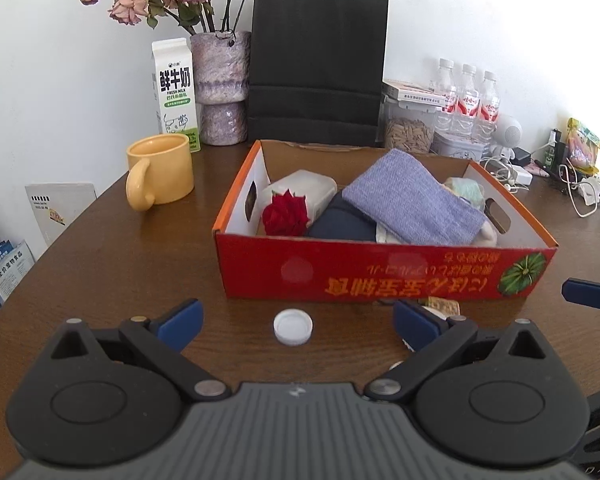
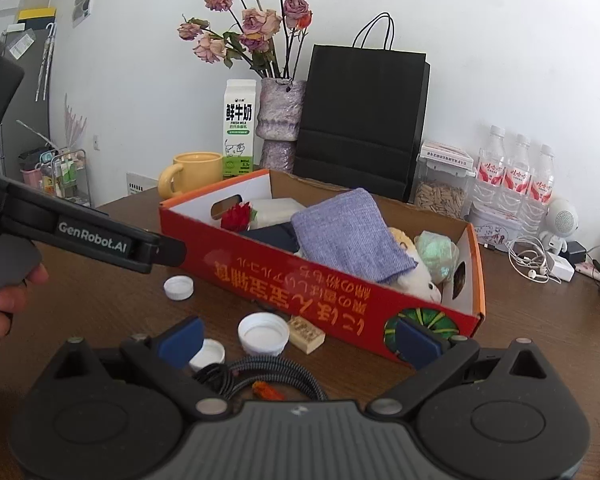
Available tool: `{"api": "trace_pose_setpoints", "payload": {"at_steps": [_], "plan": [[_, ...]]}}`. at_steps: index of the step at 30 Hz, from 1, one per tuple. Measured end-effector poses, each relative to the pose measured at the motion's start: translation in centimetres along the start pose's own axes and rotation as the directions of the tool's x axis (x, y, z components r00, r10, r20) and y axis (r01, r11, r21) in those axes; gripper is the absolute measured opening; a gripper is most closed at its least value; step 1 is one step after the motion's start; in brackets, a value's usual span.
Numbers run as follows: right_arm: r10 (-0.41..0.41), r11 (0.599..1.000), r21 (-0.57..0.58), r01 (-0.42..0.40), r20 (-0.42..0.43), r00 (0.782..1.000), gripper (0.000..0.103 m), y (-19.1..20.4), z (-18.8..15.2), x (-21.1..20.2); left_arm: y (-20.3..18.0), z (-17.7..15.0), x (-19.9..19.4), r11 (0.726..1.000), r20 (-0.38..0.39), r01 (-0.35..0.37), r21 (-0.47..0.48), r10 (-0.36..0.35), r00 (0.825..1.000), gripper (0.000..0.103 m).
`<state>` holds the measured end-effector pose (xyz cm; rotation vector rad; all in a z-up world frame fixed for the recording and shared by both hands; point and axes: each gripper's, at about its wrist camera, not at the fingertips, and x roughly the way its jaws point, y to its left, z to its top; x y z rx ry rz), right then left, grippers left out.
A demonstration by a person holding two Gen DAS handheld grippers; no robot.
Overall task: Organize objects
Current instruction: 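Open left tool over the box and move both tools back to the cable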
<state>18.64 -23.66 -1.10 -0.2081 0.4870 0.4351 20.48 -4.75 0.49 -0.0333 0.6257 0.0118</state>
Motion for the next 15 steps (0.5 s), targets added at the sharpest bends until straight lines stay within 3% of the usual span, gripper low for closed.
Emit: {"api": "trace_pose_setpoints", "payload": {"at_steps": [3, 8, 10, 12, 15], "plan": [[0.012, 1.000, 0.004, -0.012, -0.016, 1.000, 0.094, 0.5, -1.3, -1.1, -0.2, -1.3, -0.8, 1.000, -0.019, 0.005, 0.002, -0.005, 1.000, 0.103], [0.077, 0.997, 0.030, -0.076, -0.051, 0.996, 0.049, 1.3, -3.1, -2.5, -0.3, -2.9, -2.1, 1.000, -0.032, 0.014, -0.005, -0.014, 0.999, 0.103], [0.101, 0.994, 0.039, -0.099, -0.063, 0.993, 0.041, 1.7, -3.6, -2.6, -0.3, -3.5, -2.5, 1.000, -0.039, 0.012, -0.010, -0.013, 0.999, 0.103], [0.118, 0.992, 0.048, -0.115, -0.072, 0.990, 0.039, 2.0, -3.9, -2.4, -0.4, -3.8, -2.8, 1.000, -0.045, 0.016, -0.011, -0.016, 0.999, 0.103], [0.110, 0.993, 0.053, -0.106, -0.082, 0.991, 0.022, 2.3, -4.3, -1.8, -0.5, -4.2, -3.4, 1.000, -0.042, 0.019, -0.008, -0.019, 0.999, 0.103]]}}
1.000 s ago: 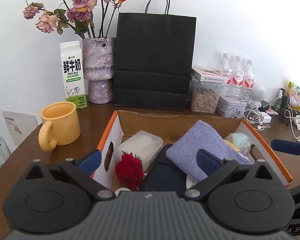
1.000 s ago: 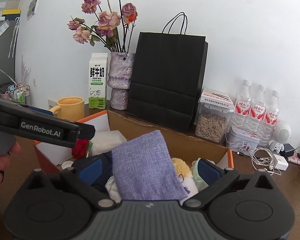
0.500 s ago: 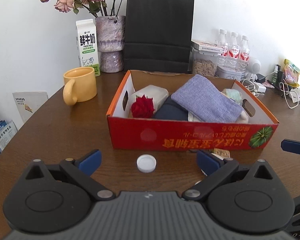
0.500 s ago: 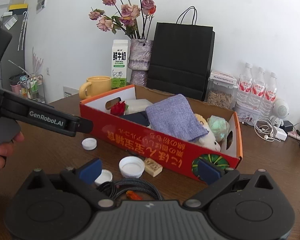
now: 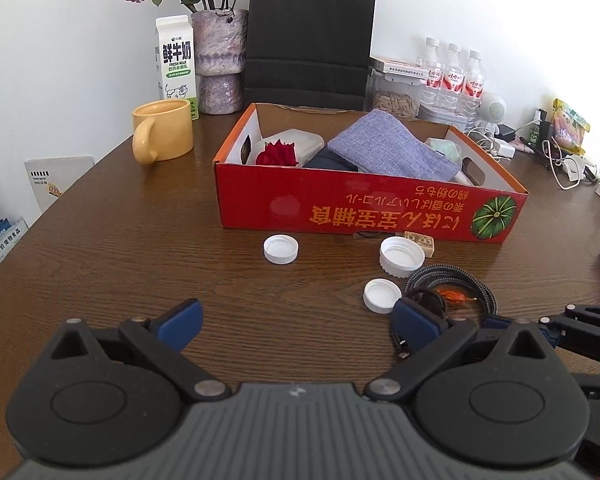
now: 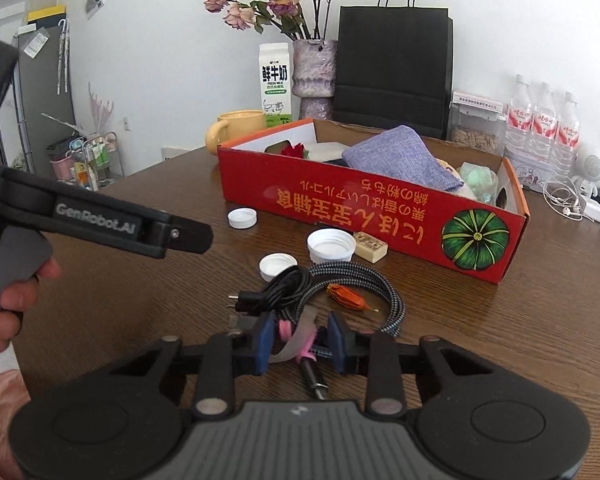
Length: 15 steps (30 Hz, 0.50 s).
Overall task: Organize objects
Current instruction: 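Open left tool over the box and move both tools back to the cable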
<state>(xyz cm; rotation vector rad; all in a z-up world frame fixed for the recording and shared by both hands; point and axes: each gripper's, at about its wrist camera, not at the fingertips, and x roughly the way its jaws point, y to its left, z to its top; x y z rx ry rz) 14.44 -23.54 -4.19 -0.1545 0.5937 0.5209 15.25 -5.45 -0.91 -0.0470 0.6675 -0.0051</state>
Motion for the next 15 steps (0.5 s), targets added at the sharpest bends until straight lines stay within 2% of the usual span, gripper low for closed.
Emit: {"api": "trace_pose_setpoints", "payload": {"at_steps": [3, 10, 15], "plan": [[0.010, 1.000, 0.004, -0.010, 0.006, 1.000, 0.005, 0.0, 0.0, -0.3, -0.1, -0.3, -0.4, 1.000, 0.003, 0.000, 0.006, 0.000, 1.000, 0.103], [-0.009, 0.999, 0.035, 0.007, 0.066, 0.998, 0.003, -0.8, 0.1, -1.8, -0.8, -0.3, -0.2, 1.000, -0.008, 0.008, 0.011, -0.007, 1.000, 0.103], [-0.044, 0.997, 0.065, 0.037, 0.107, 0.993, 0.003, -2.3, 0.6, -2.6, -1.9, -0.3, 0.7, 0.999, -0.036, 0.044, 0.021, -0.043, 0.998, 0.103]]}}
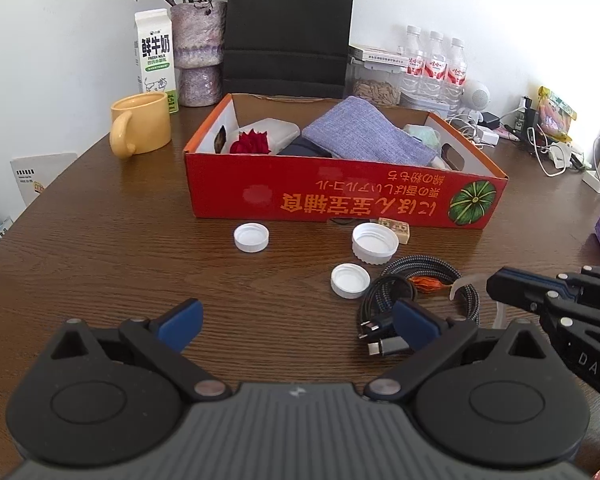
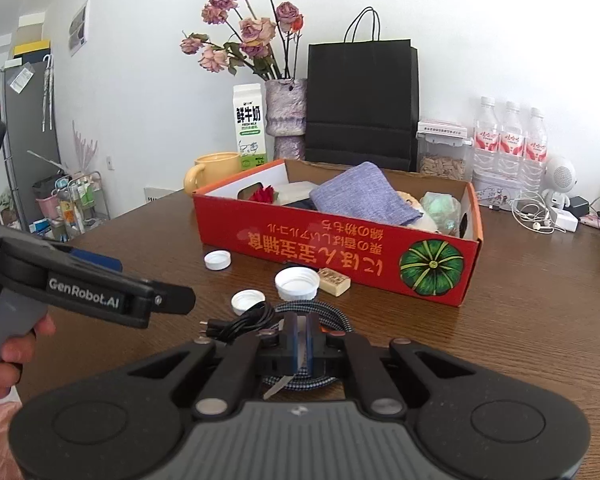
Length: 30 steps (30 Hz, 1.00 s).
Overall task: Organize objects
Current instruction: 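Open left tool over the box and move both tools back to the cable, then grasp the black cable with left tool and carry it into the box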
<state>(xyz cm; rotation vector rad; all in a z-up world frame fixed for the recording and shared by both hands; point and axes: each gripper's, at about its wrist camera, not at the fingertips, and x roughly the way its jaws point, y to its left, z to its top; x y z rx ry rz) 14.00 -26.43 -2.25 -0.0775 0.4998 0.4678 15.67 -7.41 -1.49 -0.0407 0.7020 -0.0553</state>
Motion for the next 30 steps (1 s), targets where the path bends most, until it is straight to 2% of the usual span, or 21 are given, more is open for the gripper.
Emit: {"api": "trace_pose_setpoints", "payload": {"at_steps": [6, 11, 14, 16, 19, 20, 30], "plan": [[-0.020, 1.000, 0.019, 0.019, 0.021, 1.000, 0.003, -1.5, 0.3, -0.1, -1.7, 0.4, 2.2, 0.998, -0.050, 0.056, -0.002, -0.056, 0.997, 0.103], [-0.013, 1.000, 0.027, 0.012, 0.022, 1.000, 0.003, -2.2, 0.2, 0.4, -2.4, 0.5, 4.3, 0.997, -0.095, 0.067, -0.034, -0.070, 0.993, 0.103], [-0.010, 0.999, 0.032, 0.009, 0.022, 1.000, 0.003, -2.4, 0.1, 0.5, -2.3, 0.3, 4.9, 0.995, -0.104, 0.074, -0.063, -0.081, 0.991, 0.099], [-0.007, 0.999, 0.033, 0.007, 0.022, 1.000, 0.003, -2.5, 0.1, 0.6, -2.5, 0.3, 4.8, 0.996, -0.094, 0.073, -0.050, -0.077, 0.993, 0.089], [-0.004, 0.999, 0.036, 0.003, 0.023, 1.000, 0.003, -2.6, 0.0, 0.8, -2.9, 0.4, 4.4, 0.993, -0.088, 0.115, -0.039, -0.118, 0.989, 0.055], [-0.003, 0.999, 0.037, 0.002, 0.024, 1.000, 0.003, -2.6, 0.0, 0.8, -3.0, 0.3, 4.2, 0.990, -0.090, 0.135, -0.042, -0.139, 0.986, 0.040], [-0.007, 1.000, 0.031, 0.006, 0.037, 0.999, 0.003, -2.0, 0.2, 0.2, -3.2, 0.5, 1.9, 0.993, -0.025, 0.117, -0.009, -0.118, 0.993, 0.038]]}}
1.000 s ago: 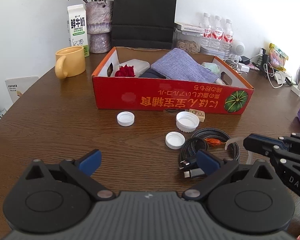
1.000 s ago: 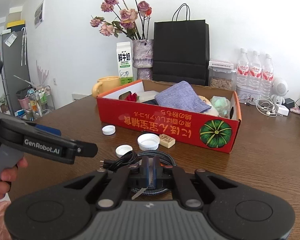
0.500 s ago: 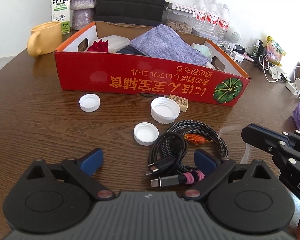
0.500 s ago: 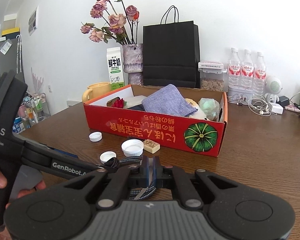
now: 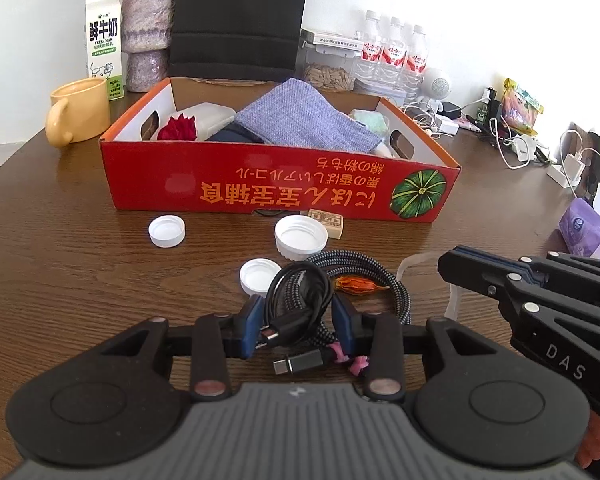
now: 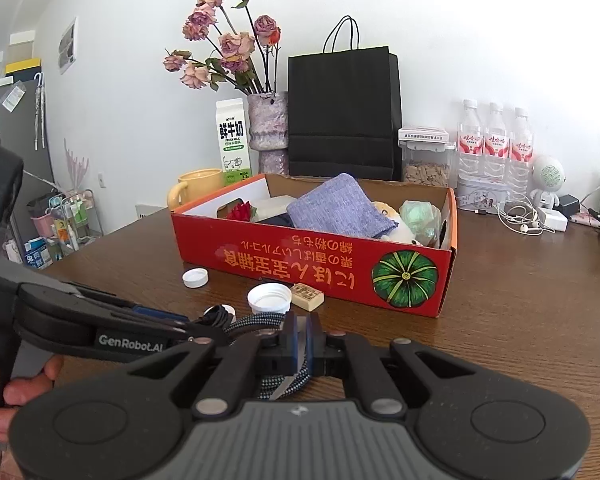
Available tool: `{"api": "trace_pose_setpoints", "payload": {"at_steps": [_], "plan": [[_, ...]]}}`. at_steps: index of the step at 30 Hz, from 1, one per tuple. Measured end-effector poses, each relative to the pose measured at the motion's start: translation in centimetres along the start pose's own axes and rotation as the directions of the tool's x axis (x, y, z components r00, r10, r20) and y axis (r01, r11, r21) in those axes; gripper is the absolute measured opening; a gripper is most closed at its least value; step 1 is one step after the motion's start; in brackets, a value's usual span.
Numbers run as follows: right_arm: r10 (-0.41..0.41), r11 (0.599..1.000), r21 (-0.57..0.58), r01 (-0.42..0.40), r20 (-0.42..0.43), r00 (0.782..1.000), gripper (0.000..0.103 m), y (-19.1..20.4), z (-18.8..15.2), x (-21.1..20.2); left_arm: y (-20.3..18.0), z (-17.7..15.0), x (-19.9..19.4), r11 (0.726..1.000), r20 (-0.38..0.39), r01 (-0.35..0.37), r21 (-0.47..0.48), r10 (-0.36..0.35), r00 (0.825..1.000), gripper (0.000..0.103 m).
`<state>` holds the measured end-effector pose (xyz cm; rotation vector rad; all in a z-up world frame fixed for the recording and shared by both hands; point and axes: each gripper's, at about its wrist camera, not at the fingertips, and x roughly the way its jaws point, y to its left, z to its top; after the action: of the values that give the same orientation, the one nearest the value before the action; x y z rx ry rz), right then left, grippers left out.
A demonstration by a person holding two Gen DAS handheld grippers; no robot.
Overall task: Organize objects
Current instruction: 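Grasp the black cable with left tool and carry it into the box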
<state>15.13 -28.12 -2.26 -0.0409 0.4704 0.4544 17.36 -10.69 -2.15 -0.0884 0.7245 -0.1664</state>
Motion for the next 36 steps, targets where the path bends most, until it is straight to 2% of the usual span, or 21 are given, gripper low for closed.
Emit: {"api": "trace_pose_setpoints", "payload": {"at_steps": [10, 17, 26, 36], "plan": [[-0.001, 1.000, -0.027, 0.002, 0.040, 0.999, 0.003, 1.1, 1.8, -0.2, 0.9, 2.1, -2.6, 1.000, 0.100, -0.025, 0.015, 0.024, 0.995, 0.038], [-0.003, 0.999, -0.042, 0.007, 0.092, 0.996, 0.003, 1.2, 4.7, 1.5, 1.9, 5.4, -2.7, 0.999, 0.163, -0.042, 0.021, 0.038, 0.986, 0.038], [-0.010, 0.996, -0.086, 0.022, 0.133, 0.991, 0.003, 1.1, 9.1, 5.7, 3.3, 9.6, 0.1, 0.998, 0.201, -0.066, 0.021, 0.060, 0.978, 0.038], [-0.021, 0.993, -0.115, 0.034, 0.117, 0.993, 0.003, 0.1, 11.8, 11.8, 4.8, 12.9, 5.0, 0.996, 0.207, -0.092, 0.012, 0.087, 0.975, 0.038]]}}
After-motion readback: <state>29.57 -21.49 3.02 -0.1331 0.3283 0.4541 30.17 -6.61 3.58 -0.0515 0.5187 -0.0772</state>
